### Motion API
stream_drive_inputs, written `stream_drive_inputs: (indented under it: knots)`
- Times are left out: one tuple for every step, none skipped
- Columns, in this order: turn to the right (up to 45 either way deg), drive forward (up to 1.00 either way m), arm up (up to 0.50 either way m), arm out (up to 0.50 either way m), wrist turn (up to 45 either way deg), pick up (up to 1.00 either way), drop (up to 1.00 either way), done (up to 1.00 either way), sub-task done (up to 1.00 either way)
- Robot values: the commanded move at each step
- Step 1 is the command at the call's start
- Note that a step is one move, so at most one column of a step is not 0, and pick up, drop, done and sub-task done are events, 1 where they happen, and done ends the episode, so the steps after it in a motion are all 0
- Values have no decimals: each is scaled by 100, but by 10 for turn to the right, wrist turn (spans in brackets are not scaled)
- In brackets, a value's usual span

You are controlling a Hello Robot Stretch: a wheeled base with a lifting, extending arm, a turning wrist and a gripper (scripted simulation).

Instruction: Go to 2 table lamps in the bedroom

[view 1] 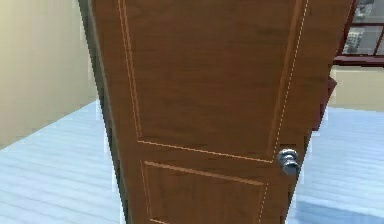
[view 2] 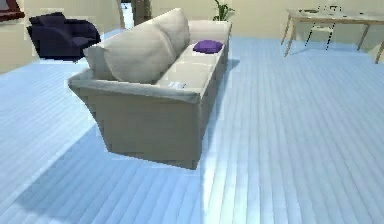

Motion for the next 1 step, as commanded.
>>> stream_drive_inputs:
  knots:
    - [-30,0,0,0,0,0,0,0,0]
